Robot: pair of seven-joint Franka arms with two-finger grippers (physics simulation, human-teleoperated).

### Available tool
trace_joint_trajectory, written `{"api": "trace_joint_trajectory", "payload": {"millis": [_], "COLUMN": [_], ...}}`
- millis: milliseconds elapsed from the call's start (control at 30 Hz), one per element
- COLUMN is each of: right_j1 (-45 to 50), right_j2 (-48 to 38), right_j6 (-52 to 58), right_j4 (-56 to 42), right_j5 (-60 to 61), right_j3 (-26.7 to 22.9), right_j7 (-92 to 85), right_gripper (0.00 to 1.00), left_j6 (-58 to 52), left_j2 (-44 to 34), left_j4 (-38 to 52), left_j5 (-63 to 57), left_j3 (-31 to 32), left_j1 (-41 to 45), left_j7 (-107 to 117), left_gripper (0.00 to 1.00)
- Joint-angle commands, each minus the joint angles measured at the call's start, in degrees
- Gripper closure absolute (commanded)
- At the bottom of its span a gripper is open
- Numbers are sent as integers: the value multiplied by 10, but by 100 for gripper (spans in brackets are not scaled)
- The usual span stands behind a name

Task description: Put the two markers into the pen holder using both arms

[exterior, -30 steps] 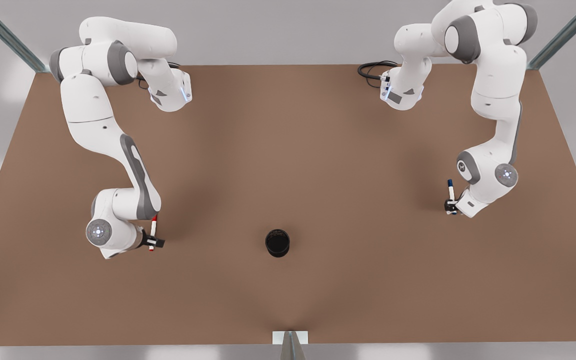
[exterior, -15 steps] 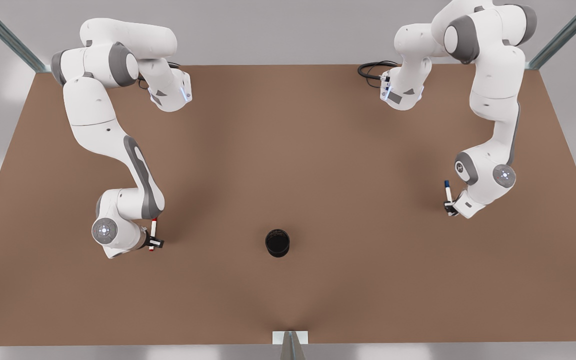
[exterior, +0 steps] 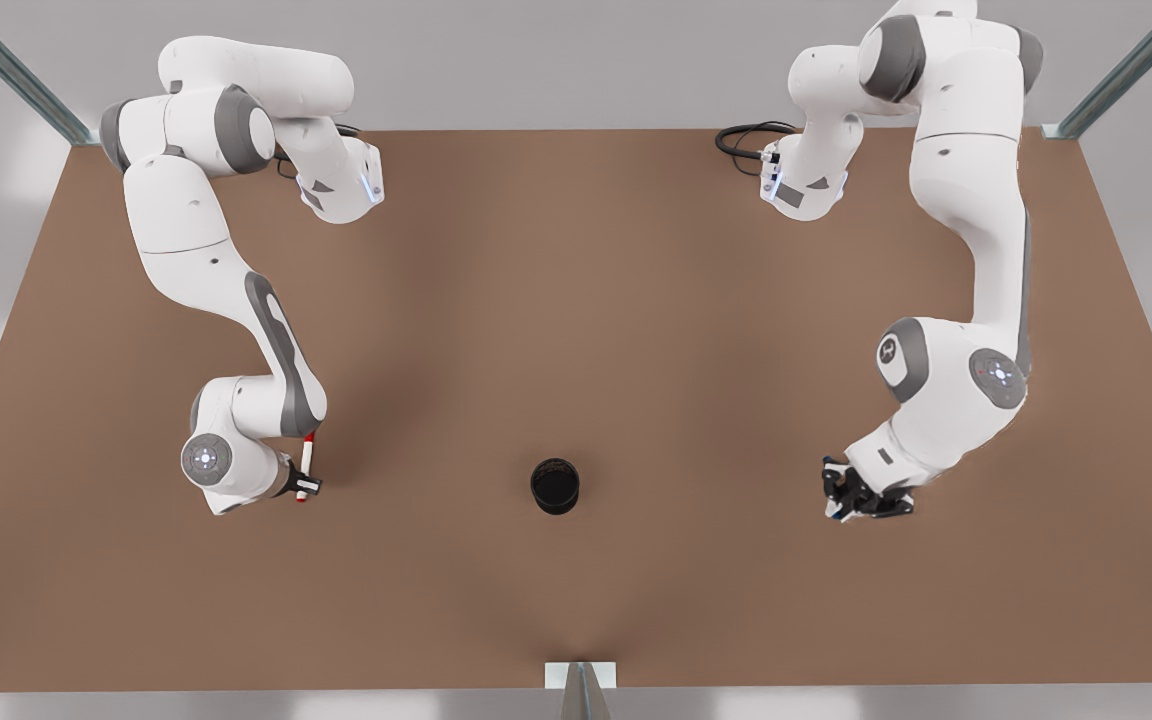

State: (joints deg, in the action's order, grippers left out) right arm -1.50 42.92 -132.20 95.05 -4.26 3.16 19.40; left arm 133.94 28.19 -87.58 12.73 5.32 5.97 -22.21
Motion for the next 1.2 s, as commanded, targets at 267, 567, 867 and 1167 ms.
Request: {"api": "trace_joint_trajectory", "payload": {"millis": [267, 567, 867, 1167], "right_j1": [5, 1, 7, 9], "right_j2": [-8, -85, -125, -118], "right_j6": [6, 32, 12, -130], "right_j4": [-2, -12, -79, -76], "right_j5": [0, 0, -36, -35], "right_j3": [1, 68, 178, 213], "right_j7": [-5, -10, -8, -2], "right_gripper": [78, 79, 79, 79], "left_j6": [109, 306, 313, 369], "left_j2": [93, 197, 224, 219], "left_j4": [133, 222, 203, 127], "left_j5": [72, 71, 71, 76], "left_j3": [94, 102, 97, 101], "left_j1": [130, 218, 199, 200], "left_j7": [85, 185, 116, 105], "left_gripper": [79, 79, 79, 79]}}
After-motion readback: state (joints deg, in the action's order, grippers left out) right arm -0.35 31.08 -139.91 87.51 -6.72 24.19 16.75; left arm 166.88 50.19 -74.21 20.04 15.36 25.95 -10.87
